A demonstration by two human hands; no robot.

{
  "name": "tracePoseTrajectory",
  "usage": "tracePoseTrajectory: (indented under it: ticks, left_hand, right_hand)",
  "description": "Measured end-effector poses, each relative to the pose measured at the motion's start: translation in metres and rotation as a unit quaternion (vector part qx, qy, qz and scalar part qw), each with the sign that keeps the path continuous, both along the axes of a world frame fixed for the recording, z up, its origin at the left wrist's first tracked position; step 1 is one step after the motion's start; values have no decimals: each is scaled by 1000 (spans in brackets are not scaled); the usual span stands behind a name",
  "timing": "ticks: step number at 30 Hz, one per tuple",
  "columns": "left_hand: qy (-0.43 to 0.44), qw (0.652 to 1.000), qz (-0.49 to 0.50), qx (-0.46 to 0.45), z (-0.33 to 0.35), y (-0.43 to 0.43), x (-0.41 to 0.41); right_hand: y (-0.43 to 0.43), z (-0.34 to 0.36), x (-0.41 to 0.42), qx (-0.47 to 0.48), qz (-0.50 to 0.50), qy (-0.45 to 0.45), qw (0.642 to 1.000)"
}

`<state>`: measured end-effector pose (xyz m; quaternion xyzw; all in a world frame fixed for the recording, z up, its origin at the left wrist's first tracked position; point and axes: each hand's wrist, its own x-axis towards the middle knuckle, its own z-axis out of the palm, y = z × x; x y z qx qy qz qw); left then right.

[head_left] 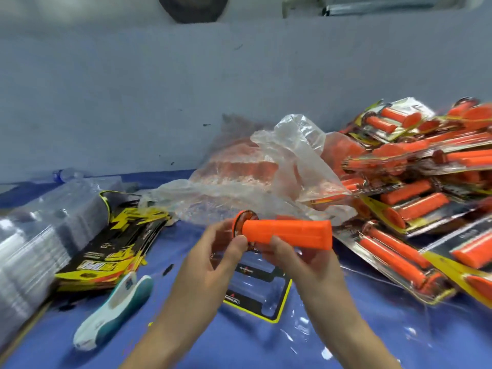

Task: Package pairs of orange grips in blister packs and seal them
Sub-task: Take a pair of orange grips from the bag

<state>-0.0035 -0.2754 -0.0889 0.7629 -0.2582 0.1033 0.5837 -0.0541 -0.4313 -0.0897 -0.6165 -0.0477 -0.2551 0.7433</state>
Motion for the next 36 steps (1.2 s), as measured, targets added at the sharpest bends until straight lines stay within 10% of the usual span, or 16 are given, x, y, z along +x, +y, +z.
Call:
tracePoseTrajectory:
  ticks: [6,11,20,36]
  left_hand:
    - [53,995,68,-43,-17,11,27]
    - [-5,979,204,5,-22,32,50]
    - [39,969,241,26,-31,43,64]
    - [90,967,218,93,-42,37,52]
  right_hand:
    - [1,-15,16,-155,56,49,985]
    - [-38,-25,29,-553,-201,132,798]
    - [-57,-47,38,-585,-227,257,734]
    - [-62,-2,65,-679,-156,160,699]
